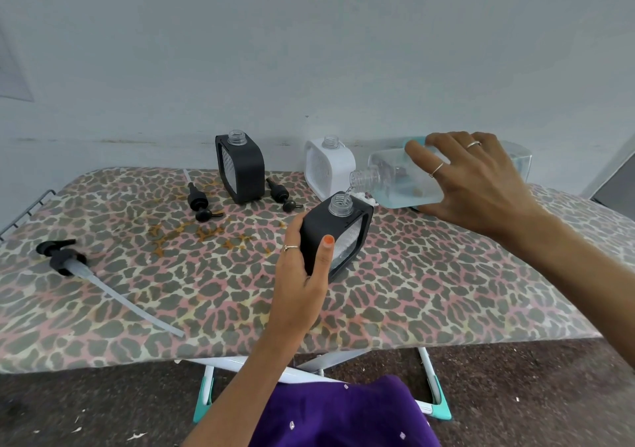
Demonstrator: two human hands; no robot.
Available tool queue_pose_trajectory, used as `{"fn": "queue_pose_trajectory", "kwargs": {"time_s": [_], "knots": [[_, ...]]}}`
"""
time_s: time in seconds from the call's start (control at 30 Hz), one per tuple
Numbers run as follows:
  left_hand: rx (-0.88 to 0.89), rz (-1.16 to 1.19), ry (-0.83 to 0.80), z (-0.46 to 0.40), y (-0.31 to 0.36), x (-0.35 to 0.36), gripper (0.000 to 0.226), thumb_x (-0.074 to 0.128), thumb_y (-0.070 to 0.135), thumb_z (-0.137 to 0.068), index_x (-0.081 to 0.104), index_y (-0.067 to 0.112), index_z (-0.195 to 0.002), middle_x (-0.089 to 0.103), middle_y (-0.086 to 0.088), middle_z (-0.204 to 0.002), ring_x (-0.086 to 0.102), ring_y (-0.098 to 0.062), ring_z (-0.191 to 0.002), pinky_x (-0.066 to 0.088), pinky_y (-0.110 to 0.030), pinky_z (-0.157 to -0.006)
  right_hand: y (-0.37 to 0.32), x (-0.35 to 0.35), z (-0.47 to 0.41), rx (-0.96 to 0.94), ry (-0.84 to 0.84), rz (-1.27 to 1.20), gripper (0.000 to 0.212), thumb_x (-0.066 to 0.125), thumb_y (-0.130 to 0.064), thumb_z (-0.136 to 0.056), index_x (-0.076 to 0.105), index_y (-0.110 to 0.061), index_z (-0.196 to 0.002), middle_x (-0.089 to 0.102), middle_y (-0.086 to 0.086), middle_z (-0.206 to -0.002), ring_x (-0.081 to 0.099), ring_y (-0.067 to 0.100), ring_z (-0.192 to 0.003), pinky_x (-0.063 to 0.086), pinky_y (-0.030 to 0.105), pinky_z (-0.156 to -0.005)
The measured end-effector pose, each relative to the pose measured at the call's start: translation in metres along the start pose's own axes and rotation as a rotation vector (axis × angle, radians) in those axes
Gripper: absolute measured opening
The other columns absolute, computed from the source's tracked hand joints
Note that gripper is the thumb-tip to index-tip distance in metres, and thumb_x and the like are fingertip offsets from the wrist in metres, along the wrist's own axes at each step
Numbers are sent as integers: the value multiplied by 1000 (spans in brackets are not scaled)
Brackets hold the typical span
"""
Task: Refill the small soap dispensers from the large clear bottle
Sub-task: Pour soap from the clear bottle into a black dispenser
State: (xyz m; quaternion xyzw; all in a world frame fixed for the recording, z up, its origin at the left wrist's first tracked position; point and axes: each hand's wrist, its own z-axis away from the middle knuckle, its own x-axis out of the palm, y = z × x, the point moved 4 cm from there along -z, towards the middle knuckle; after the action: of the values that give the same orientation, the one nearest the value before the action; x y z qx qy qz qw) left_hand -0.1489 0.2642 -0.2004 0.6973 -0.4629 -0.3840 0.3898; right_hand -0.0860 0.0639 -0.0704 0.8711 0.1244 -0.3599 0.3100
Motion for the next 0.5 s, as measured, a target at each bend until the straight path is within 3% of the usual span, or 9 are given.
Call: {"fn": "queue_pose_trajectory", "kwargs": {"time_s": [0.17,0.27,0.4,0.5], "knots": [[-11,19,-9,1,-3,1,58,43,51,-92,28,27,-143,58,17,-110,56,1,-102,44,-13,-87,0,1,0,11,-20,4,81,83,-43,-61,42,-13,-125,61,23,-110,62,41,-94,46,49,-78],[-21,23,-8,1,1,0,44,44,47,-92,30,41,-133,57,20,-107,56,5,-99,42,-8,-85,0,1,0,14,-18,11,83,84,-43,-60,42,-14,-125,61,22,-110,62,41,-93,46,48,-78],[-28,25,-13,2,-2,0,55,43,54,-92,29,32,-140,58,7,-123,53,-5,-114,44,-27,-99,-1,2,1,27,-2,-10,85,87,-42,-57,44,-13,-124,61,21,-108,63,41,-92,47,49,-77],[-28,-2,2,2,2,-1,43,43,50,-93,29,45,-134,60,2,-118,56,-9,-111,46,-29,-97,-5,4,4,67,9,-61,85,89,-37,-54,45,-14,-123,62,19,-104,63,40,-88,47,47,-75]]}}
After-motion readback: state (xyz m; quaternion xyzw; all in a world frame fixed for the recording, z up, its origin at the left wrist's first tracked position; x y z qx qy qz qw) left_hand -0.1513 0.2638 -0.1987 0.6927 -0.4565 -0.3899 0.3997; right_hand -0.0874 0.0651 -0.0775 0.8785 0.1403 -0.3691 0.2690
